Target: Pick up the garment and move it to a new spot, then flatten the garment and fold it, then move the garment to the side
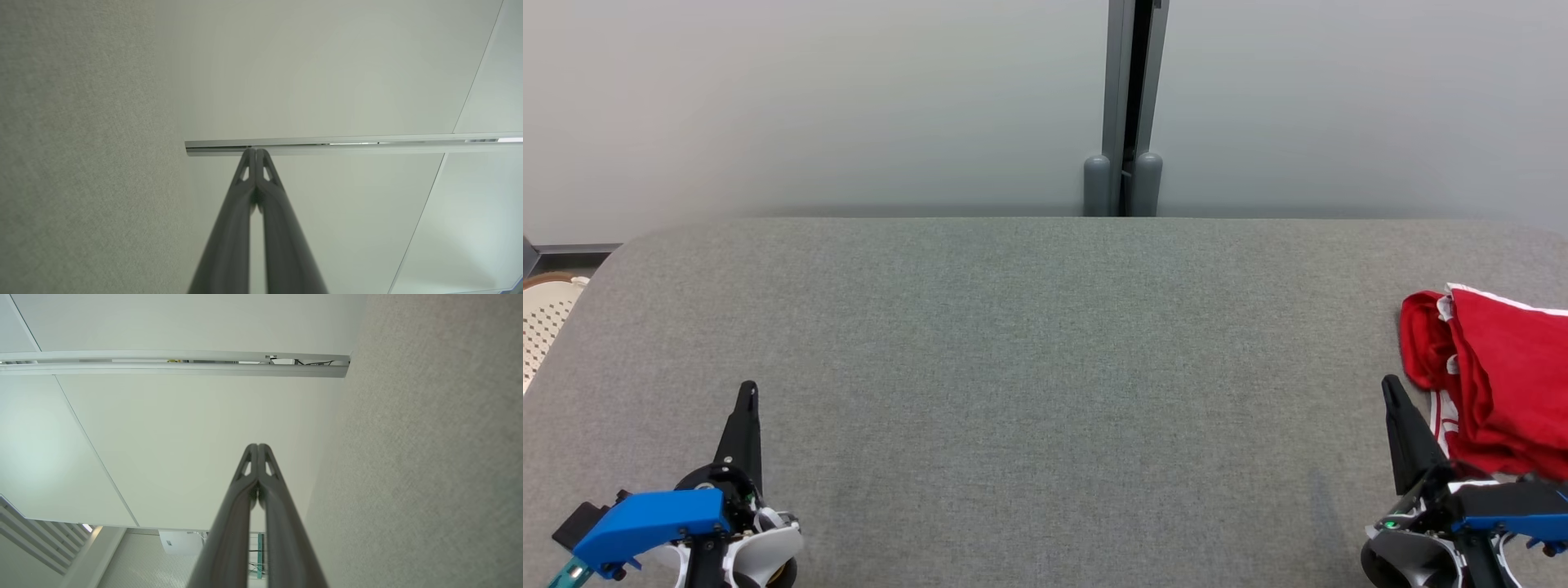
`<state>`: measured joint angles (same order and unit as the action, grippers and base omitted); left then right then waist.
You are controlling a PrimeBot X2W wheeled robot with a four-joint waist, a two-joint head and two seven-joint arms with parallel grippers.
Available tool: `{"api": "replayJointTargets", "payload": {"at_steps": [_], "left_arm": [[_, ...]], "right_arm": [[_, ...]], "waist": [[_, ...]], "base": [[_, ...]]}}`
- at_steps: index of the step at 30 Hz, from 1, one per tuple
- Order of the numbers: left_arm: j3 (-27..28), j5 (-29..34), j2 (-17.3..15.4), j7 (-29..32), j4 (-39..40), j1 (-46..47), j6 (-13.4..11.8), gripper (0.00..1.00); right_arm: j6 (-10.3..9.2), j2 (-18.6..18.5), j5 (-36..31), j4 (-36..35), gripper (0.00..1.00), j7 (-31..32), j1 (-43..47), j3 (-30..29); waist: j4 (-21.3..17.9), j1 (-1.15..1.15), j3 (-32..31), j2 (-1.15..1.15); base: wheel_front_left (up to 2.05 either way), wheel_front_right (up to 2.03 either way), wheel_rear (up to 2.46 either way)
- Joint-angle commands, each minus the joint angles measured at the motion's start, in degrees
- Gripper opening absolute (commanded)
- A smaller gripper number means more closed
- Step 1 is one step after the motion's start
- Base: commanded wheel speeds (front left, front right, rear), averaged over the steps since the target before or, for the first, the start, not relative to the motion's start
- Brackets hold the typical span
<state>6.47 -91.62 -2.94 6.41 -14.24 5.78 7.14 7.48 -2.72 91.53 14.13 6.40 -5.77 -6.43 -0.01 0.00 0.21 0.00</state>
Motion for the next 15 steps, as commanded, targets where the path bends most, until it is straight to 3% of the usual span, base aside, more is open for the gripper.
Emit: {"api": "replayJointTargets", "payload": {"at_steps": [1, 15], "left_arm": [[0.2, -0.8, 0.1, 0.3, 0.4, 0.8, 0.6, 0.00], [0.3, -0.8, 0.1, 0.3, 0.3, 0.7, 0.5, 0.00]], "right_arm": [[0.02, -0.3, 0.9, -0.2, 0.00, 0.3, -0.8, -0.2], [0.02, -0.3, 0.9, -0.2, 0.00, 0.4, -0.8, -0.2]], "waist": [[0.0, 0.00, 0.0, 0.00], [0.0, 0.00, 0.0, 0.00]], "base": [[0.00, 0.00, 0.00], [0.00, 0.00, 0.00]]}}
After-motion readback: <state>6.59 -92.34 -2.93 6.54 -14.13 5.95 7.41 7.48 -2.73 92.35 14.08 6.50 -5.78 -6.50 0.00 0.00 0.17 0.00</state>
